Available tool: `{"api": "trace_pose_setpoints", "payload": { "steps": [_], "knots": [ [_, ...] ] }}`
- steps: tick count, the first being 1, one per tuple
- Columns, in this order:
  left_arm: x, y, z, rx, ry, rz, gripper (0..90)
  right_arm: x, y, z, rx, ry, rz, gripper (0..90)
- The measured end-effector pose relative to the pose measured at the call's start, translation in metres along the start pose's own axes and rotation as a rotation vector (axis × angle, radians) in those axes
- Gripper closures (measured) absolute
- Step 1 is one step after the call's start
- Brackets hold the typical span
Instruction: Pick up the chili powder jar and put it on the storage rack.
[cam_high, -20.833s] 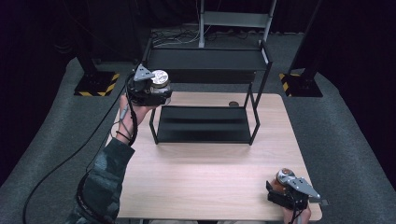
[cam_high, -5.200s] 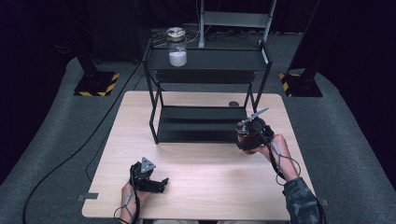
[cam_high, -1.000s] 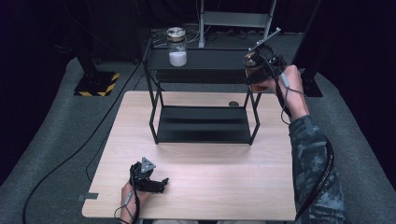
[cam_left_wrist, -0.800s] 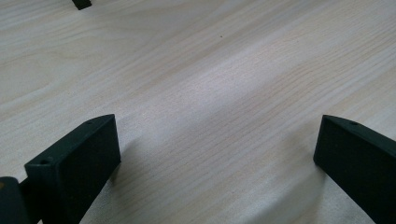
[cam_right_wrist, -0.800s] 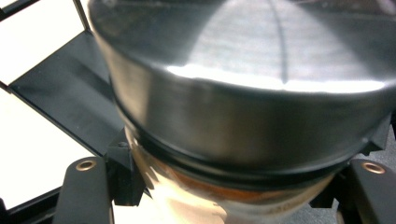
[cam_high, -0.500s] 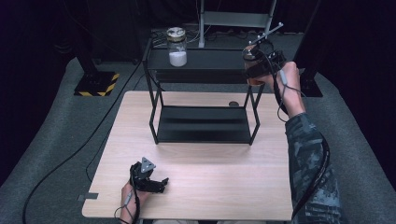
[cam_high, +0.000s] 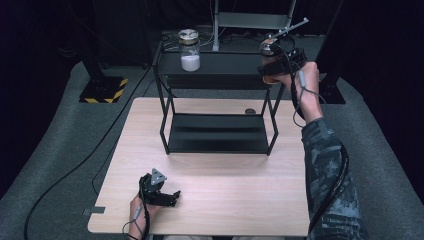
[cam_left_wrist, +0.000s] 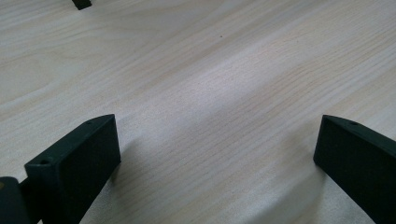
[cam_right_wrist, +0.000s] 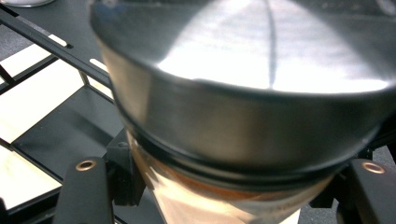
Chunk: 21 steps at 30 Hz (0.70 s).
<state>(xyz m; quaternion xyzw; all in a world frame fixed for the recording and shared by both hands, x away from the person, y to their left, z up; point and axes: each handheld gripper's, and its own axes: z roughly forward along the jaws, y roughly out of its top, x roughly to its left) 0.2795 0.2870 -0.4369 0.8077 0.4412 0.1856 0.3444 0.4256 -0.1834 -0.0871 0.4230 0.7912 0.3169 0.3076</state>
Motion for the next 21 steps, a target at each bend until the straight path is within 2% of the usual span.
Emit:
{"api": "trace_pose_setpoints", "payload": {
  "steps": [8, 21],
  "knots": [
    [0.0, 0.0, 0.0, 0.0, 0.0, 0.0, 0.0, 0.003, 0.0, 0.003, -0.039, -0.015, 0.01, 30.7],
    [0.0, 0.0, 0.0, 0.0, 0.0, 0.0, 0.0, 0.005, -0.003, 0.011, -0.104, -0.032, 0.053, 30.7]
  ]
}}
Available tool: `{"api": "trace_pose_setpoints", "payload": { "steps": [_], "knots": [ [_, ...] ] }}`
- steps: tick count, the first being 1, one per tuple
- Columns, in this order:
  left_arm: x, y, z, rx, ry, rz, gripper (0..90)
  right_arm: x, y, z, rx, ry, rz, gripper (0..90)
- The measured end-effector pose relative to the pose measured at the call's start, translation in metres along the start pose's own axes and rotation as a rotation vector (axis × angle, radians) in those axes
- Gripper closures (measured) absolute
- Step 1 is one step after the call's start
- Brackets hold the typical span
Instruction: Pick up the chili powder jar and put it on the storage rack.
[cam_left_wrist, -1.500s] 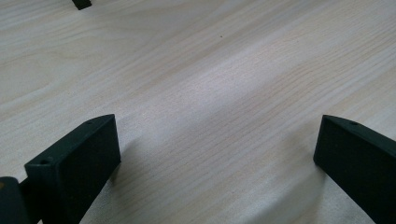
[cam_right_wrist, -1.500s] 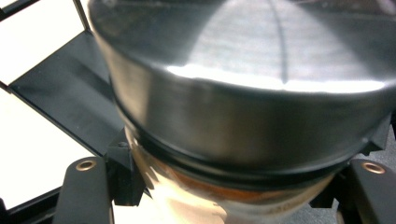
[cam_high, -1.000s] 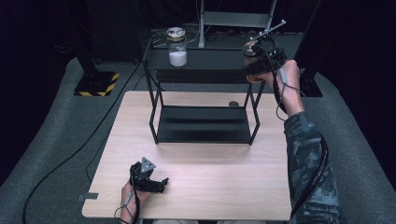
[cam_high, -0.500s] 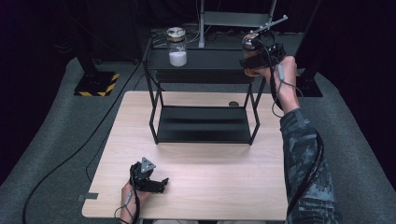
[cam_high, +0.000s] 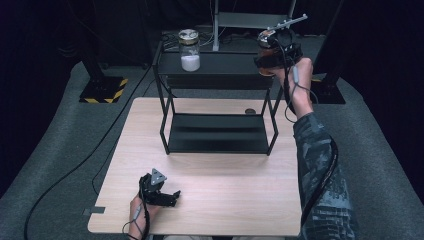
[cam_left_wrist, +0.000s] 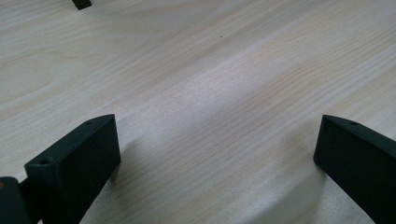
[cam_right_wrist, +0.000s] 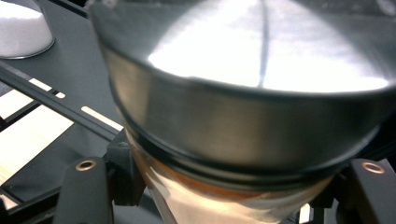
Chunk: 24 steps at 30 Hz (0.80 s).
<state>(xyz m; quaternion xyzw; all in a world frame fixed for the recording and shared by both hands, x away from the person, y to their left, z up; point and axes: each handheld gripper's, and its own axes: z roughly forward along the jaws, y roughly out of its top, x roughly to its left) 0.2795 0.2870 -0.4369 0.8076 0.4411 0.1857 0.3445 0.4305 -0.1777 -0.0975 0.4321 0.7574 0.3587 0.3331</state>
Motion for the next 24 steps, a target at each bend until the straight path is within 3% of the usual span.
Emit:
{"api": "trace_pose_setpoints", "payload": {
  "steps": [24],
  "knots": [
    [0.0, 0.0, 0.0, 0.001, 0.0, 0.001, 0.0, 0.001, -0.001, 0.032, -0.033, 0.011, 0.065, 30.7]
  ]
}}
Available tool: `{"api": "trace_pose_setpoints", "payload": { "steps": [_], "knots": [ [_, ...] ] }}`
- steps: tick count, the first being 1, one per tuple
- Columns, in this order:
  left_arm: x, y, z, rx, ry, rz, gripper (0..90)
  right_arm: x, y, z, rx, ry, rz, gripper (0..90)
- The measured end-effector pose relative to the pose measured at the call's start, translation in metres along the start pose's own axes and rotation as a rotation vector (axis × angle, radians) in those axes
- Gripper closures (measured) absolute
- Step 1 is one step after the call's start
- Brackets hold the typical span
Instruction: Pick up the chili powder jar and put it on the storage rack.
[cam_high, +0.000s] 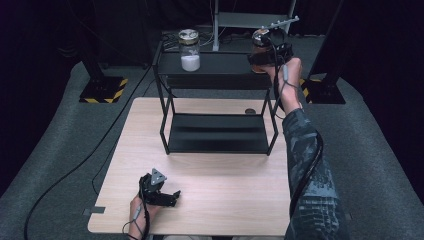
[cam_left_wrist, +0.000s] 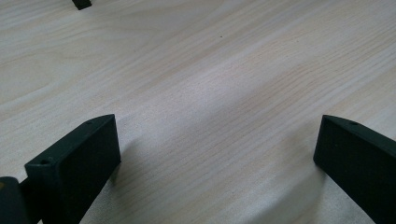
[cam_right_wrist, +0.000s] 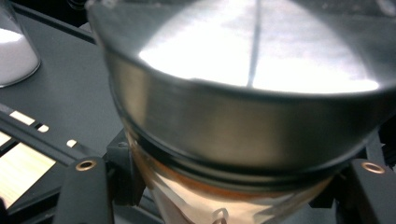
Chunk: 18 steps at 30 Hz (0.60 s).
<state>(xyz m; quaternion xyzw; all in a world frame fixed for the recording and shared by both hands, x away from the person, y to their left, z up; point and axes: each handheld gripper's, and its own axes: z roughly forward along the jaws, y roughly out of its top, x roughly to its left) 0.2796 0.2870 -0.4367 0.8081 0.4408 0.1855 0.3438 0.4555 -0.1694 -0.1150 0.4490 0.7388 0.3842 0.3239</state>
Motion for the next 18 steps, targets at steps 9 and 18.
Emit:
{"api": "trace_pose_setpoints", "payload": {
  "steps": [9, 18],
  "knots": [
    [0.0, 0.0, 0.0, 0.0, 0.0, 0.001, 0.0, -0.001, 0.001, 0.011, -0.002, 0.004, 0.03, 30.7],
    [0.0, 0.0, 0.0, 0.0, 0.0, 0.001, 0.0, -0.006, 0.0, 0.02, 0.003, 0.004, 0.06, 30.7]
  ]
}}
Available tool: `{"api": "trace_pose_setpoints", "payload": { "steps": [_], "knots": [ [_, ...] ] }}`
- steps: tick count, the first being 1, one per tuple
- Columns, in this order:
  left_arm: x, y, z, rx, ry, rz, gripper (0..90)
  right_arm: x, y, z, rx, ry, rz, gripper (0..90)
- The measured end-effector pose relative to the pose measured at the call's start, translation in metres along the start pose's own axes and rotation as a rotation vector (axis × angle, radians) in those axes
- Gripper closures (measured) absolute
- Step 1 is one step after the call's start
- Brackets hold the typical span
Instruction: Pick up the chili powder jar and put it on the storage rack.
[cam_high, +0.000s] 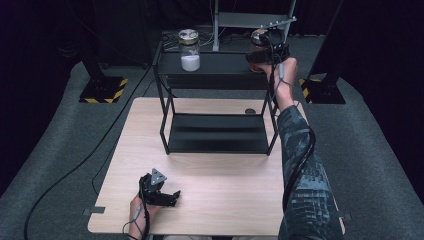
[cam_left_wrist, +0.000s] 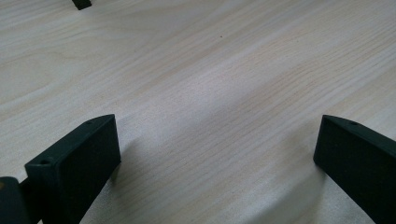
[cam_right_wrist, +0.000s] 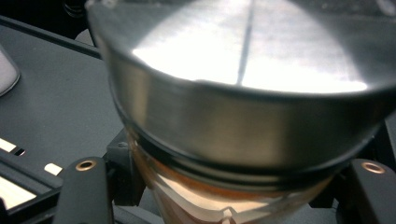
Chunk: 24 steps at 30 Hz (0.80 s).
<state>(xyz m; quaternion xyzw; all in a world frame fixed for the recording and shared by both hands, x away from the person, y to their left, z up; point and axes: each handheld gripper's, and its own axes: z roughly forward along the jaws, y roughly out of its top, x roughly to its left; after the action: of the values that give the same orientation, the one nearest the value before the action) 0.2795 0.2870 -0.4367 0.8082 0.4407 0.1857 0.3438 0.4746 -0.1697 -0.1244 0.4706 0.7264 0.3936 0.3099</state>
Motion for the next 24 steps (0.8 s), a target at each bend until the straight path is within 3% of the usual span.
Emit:
{"api": "trace_pose_setpoints", "payload": {
  "steps": [13, 24],
  "knots": [
    [0.0, 0.0, 0.0, 0.0, 0.0, 0.001, 0.0, -0.008, -0.012, 0.009, -0.04, 0.029, 0.071, 30.6],
    [0.0, 0.0, 0.0, 0.0, 0.0, 0.0, 0.0, -0.008, -0.014, 0.011, -0.051, 0.028, 0.071, 30.4]
  ]
}}
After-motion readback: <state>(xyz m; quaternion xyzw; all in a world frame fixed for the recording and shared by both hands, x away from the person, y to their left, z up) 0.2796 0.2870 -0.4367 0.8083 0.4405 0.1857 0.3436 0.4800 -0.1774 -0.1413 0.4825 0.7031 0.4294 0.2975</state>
